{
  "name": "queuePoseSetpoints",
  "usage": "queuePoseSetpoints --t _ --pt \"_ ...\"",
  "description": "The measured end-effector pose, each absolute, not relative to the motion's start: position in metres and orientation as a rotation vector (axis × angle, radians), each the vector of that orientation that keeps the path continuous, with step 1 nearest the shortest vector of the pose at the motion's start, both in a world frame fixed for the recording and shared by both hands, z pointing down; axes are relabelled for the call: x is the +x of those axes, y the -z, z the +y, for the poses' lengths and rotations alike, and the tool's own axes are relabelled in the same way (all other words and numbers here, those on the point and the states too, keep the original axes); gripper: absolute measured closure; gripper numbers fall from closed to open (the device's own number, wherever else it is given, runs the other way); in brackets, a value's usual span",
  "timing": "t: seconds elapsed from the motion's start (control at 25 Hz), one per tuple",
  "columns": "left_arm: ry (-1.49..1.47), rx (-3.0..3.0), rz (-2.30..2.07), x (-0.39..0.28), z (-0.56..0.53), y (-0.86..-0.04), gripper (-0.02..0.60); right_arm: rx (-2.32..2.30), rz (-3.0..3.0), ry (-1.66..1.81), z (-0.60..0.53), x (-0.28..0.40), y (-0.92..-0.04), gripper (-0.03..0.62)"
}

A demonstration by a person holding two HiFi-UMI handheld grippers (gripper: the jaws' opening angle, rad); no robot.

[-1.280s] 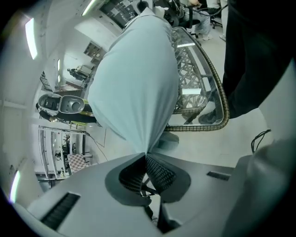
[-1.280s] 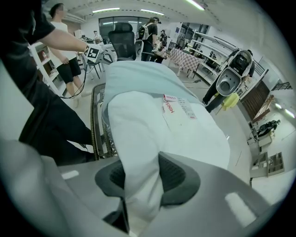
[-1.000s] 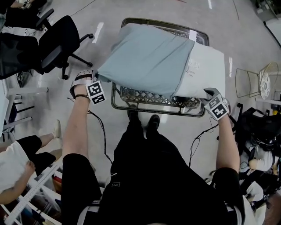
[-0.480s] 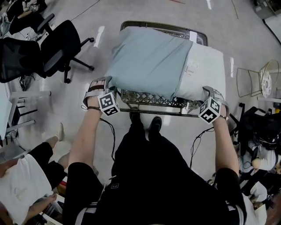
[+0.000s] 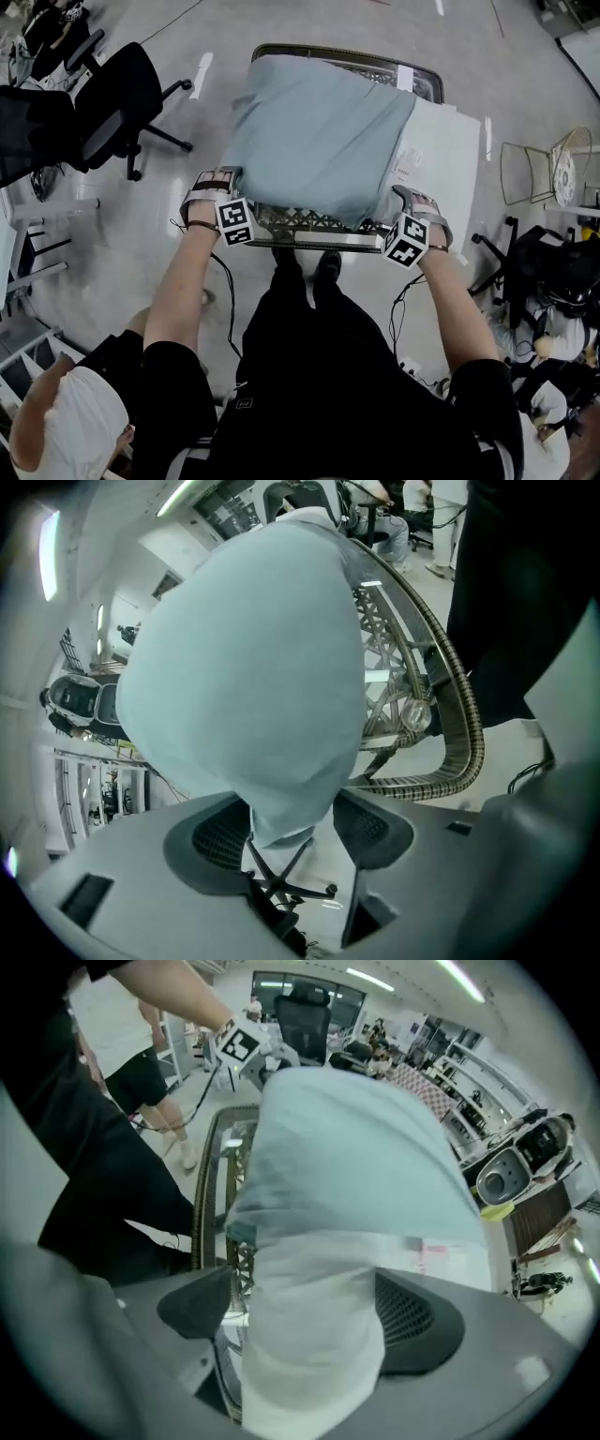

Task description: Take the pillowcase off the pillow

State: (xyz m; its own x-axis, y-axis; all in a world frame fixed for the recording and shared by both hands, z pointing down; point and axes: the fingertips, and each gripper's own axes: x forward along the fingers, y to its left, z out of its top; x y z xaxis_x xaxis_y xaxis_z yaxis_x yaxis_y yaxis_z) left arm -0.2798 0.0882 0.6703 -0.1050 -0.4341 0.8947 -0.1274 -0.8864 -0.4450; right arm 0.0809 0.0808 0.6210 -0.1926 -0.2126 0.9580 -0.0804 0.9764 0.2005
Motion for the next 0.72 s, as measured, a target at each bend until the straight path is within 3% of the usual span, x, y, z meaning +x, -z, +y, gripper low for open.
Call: queuePoseSetpoints --t 0.16,0.24,0.52,0.56,0.6,0.72 --pt "2.049 -2.011 0.71 -0.283 0.079 -0.677 0.327 0.289 -1.674 0.233 0.063 0.077 -0.673 0.08" --pt "2.0 -2.05 0.74 -0.278 0.072 -0.673 0.434 0.333 -1.674 0.247 0.059 0.075 -0.684 0.049" --pt "1.943 -2.173 0.743 -0.275 0.07 -0.67 0.558 0.305 -1.633 0.283 0.055 0.076 -0.695 0.044" --pt "1.951 -2.15 0.716 -0.28 0.069 -0.67 0.568 0.305 -1.627 0.295 0.053 0.076 -0.692 0.061" --pt "1.958 -2.113 0.677 -0.285 0.069 -0.669 0.569 0.304 -1.626 0.306 0.051 0.076 -0.688 0.152" --pt "1.942 -2.027 0.572 -0.301 0.067 -0.665 0.571 0.297 -1.65 0.278 0.051 0.08 -0.675 0.243"
